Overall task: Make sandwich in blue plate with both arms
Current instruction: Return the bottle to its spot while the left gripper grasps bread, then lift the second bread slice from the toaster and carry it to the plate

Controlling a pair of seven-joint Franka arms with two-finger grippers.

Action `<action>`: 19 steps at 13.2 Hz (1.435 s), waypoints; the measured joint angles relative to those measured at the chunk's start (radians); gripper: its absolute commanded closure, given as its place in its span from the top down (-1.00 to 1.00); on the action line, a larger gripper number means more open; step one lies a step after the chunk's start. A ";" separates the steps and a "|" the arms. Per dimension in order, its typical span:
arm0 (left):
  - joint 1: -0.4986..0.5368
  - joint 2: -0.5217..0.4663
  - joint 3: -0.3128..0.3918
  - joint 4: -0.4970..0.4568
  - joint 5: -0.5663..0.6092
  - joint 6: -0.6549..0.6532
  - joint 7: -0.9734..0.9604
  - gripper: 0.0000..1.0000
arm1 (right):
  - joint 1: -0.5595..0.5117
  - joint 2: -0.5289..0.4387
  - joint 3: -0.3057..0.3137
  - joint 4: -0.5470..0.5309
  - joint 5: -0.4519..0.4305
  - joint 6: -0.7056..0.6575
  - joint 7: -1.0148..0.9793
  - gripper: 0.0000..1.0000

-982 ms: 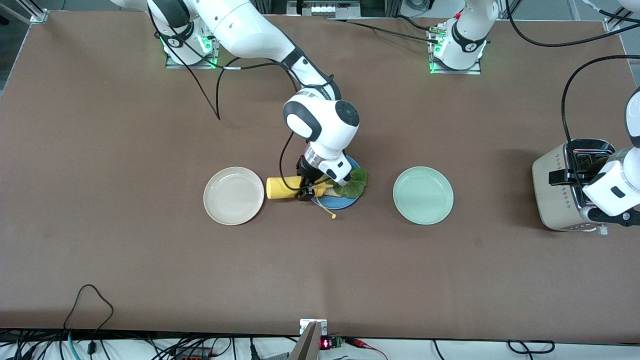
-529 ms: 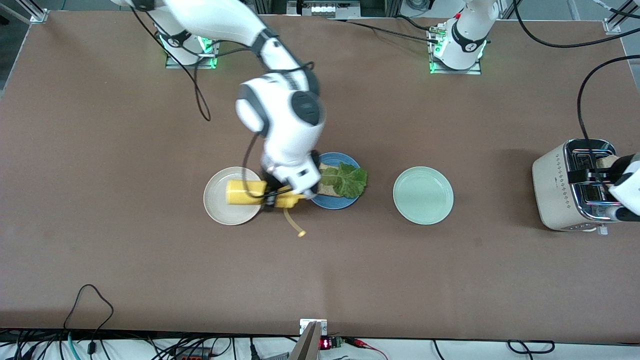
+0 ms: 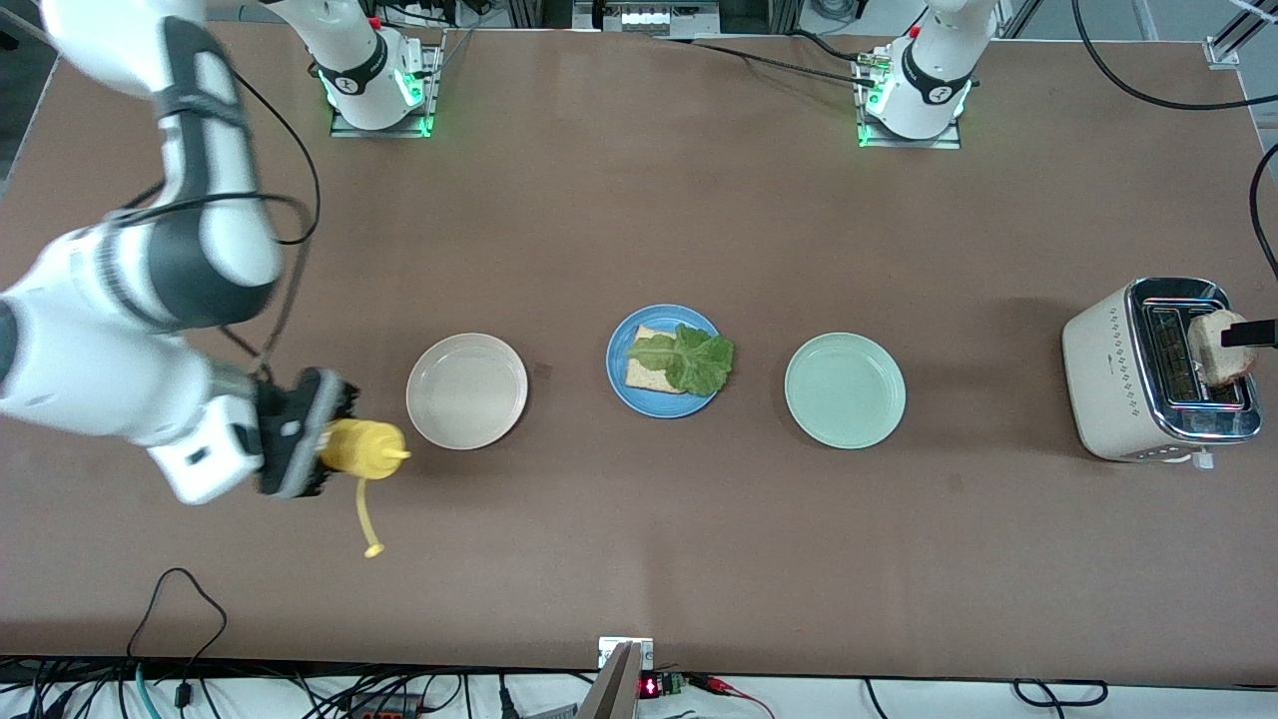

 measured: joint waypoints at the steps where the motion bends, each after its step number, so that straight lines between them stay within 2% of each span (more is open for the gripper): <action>1: 0.026 0.008 0.000 -0.030 -0.001 0.041 0.015 0.73 | -0.047 0.002 0.000 -0.004 0.061 -0.001 -0.046 -1.00; 3: 0.059 0.016 -0.002 -0.076 -0.003 0.091 0.029 0.35 | -0.118 0.005 0.002 -0.023 0.180 -0.004 -0.097 -1.00; 5: 0.070 0.016 -0.004 -0.100 -0.003 0.097 0.046 -0.55 | -0.169 0.008 0.003 -0.070 0.314 -0.004 -0.151 -1.00; 6: 0.071 0.016 -0.006 -0.102 -0.003 0.097 0.058 -0.73 | -0.195 0.011 0.004 -0.096 0.383 -0.007 -0.179 -1.00; 9: 0.072 0.015 -0.007 -0.103 -0.003 0.098 0.067 -0.96 | -0.293 0.021 0.007 -0.204 0.538 -0.066 -0.280 -1.00; 13: 0.073 0.003 -0.012 -0.100 -0.003 0.100 0.067 -0.97 | -0.428 0.018 0.034 -0.396 0.618 -0.109 -0.572 -1.00; 15: 0.070 -0.038 -0.028 -0.098 -0.003 0.084 0.067 -0.97 | -0.460 0.013 0.040 -0.492 0.656 -0.110 -0.730 -1.00; 17: 0.068 -0.101 -0.072 -0.095 -0.004 0.032 0.054 -0.97 | -0.483 0.006 0.041 -0.588 0.679 -0.110 -0.903 -1.00; 19: 0.066 -0.166 -0.157 -0.094 -0.004 -0.054 -0.025 -0.97 | -0.510 0.003 0.042 -0.653 0.686 -0.110 -1.048 -1.00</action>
